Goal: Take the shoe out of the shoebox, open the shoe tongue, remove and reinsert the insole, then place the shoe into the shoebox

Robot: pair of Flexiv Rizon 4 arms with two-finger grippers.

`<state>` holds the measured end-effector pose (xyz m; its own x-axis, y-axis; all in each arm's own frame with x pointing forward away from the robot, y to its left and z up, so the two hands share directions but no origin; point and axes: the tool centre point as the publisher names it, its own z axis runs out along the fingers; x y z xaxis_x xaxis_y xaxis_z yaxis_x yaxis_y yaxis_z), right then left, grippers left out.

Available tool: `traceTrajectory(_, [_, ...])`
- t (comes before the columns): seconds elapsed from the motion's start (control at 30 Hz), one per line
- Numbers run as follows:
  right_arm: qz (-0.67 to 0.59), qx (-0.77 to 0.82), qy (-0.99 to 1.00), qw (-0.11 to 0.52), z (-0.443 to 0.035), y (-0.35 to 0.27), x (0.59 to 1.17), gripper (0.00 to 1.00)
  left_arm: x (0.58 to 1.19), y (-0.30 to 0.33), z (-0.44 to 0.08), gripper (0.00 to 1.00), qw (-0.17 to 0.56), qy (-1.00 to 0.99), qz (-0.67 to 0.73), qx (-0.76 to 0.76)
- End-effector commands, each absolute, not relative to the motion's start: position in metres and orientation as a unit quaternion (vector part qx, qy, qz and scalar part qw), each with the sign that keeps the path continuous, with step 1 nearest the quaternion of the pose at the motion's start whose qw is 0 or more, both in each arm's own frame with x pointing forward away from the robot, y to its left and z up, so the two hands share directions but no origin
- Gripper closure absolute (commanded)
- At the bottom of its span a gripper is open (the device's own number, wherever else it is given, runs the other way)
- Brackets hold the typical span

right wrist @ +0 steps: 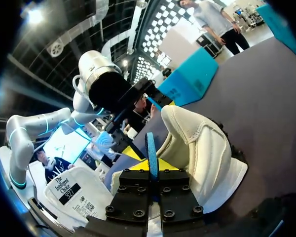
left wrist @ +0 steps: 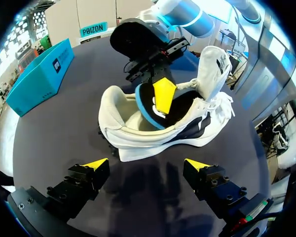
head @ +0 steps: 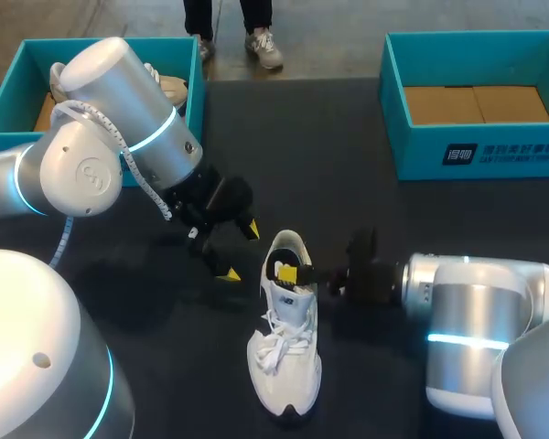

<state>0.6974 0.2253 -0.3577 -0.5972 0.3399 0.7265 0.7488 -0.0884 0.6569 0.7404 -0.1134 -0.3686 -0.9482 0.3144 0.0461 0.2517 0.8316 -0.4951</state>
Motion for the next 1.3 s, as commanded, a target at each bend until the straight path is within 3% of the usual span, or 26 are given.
traceTrajectory(0.03, [-0.605, -0.417, -0.66, 0.158, -0.353, 0.229, 0.694, 1.0, 0.74, -0.114, -0.368, 0.0, 0.062, -0.955, 0.248, -0.148])
traceTrajectory(0.07, [-0.605, -0.415, -0.662, 0.153, -0.35, 0.229, 0.696, 0.96, 0.74, -0.114, -0.368, 0.0, 0.062, -0.955, 0.248, -0.148])
traceTrajectory(0.1, [-0.606, -0.412, -0.664, 0.149, -0.347, 0.229, 0.698, 0.75, 0.74, -0.114, -0.368, 0.0, 0.062, -0.955, 0.248, -0.148])
traceTrajectory(0.17, [-0.606, -0.407, -0.669, 0.141, -0.34, 0.229, 0.701, 0.55, 0.74, -0.114, -0.368, 0.0, 0.062, -0.955, 0.248, -0.148])
traceTrajectory(0.33, [-0.605, -0.396, -0.679, 0.126, -0.327, 0.229, 0.71, 0.46, 0.74, -0.114, -0.368, 0.0, 0.062, -0.955, 0.248, -0.148])
traceTrajectory(0.4, [-0.605, -0.392, -0.683, 0.121, -0.324, 0.229, 0.713, 0.46, 0.74, -0.114, -0.368, 0.0, 0.062, -0.955, 0.248, -0.148])
traceTrajectory(0.53, [-0.602, -0.389, -0.687, 0.118, -0.321, 0.228, 0.717, 0.58, 0.74, -0.114, -0.368, 0.0, 0.062, -0.955, 0.248, -0.148])
traceTrajectory(0.57, [-0.602, -0.39, -0.687, 0.118, -0.321, 0.228, 0.718, 0.67, 0.74, -0.114, -0.368, 0.0, 0.062, -0.955, 0.248, -0.148])
traceTrajectory(0.63, [-0.599, -0.391, -0.688, 0.119, -0.323, 0.228, 0.721, 1.0, 0.74, -0.114, -0.368, 0.0, 0.062, -0.955, 0.248, -0.148])
traceTrajectory(1.3, [-0.57, -0.452, -0.666, 0.163, -0.358, 0.222, 0.703, 1.0, 0.74, -0.114, -0.368, 0.0, 0.062, -0.955, 0.248, -0.148])
